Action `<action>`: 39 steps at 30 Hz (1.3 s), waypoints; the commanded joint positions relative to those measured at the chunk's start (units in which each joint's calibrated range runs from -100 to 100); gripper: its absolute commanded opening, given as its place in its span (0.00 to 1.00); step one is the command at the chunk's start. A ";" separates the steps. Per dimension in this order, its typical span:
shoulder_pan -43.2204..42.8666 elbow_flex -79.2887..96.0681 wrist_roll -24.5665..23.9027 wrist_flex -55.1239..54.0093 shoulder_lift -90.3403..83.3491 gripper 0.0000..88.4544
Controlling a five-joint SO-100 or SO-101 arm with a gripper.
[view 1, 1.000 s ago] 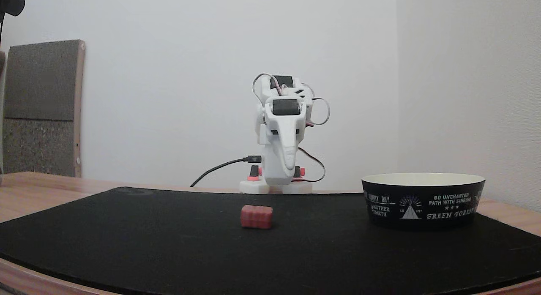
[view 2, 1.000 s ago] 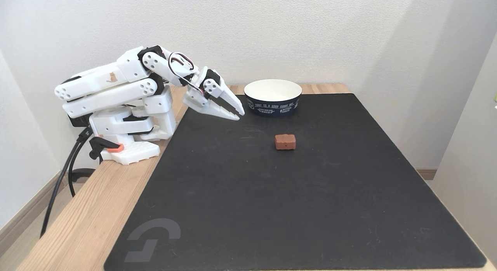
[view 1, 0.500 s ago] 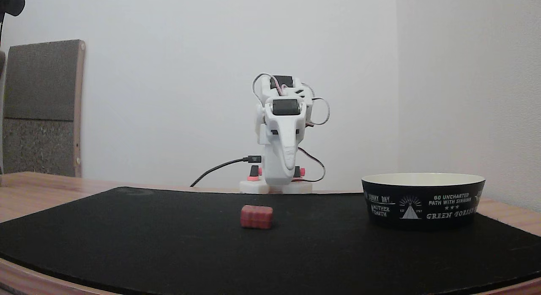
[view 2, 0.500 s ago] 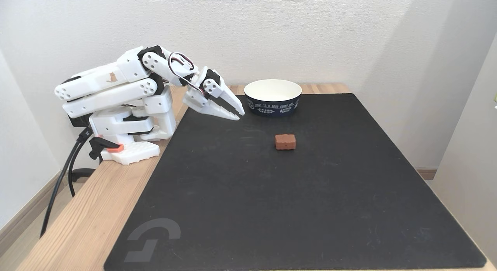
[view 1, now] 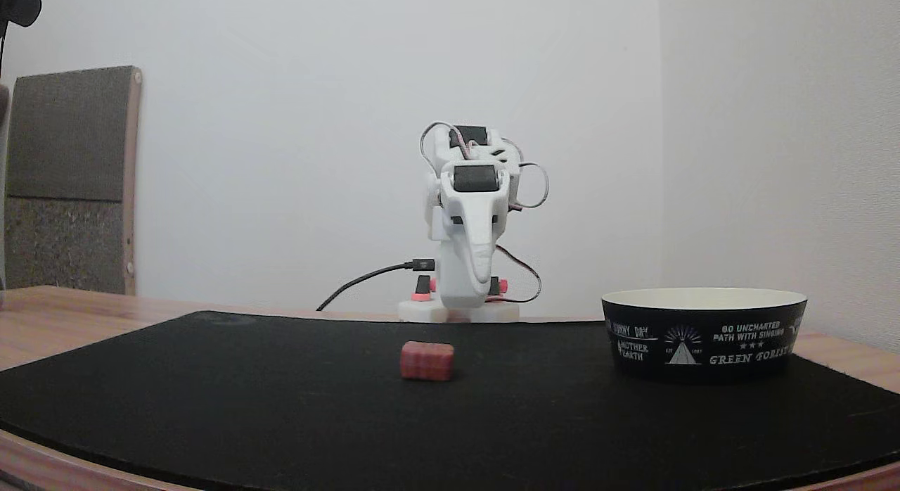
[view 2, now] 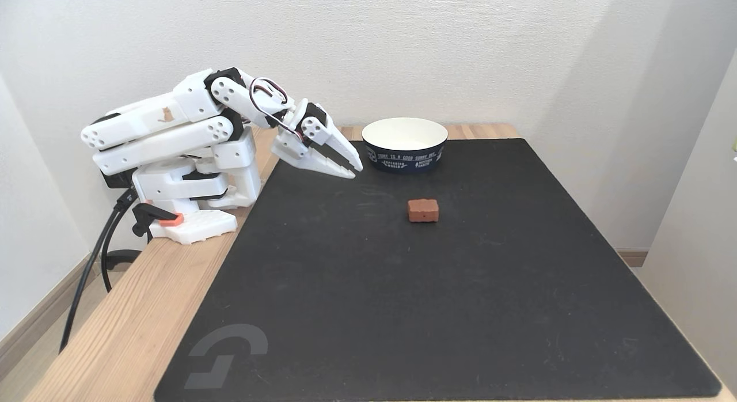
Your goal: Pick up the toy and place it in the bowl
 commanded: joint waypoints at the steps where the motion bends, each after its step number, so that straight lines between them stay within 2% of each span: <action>1: -0.70 0.43 0.04 -0.72 -0.42 0.07; 5: -2.20 1.07 0.19 -2.76 -0.42 0.08; 8: -2.04 1.07 0.19 -2.76 -0.42 0.25; 11: -1.45 1.07 -0.12 -2.76 -0.42 0.48; 13: -1.45 1.07 -0.17 -2.76 -0.42 0.52; 20: 1.23 0.25 0.09 -2.84 0.83 0.53; 24: 3.32 -5.87 0.09 -2.67 7.92 0.53; 34: 3.40 -47.06 -0.23 -1.15 60.28 0.52; 39: 6.66 -76.99 -0.28 13.67 90.54 0.52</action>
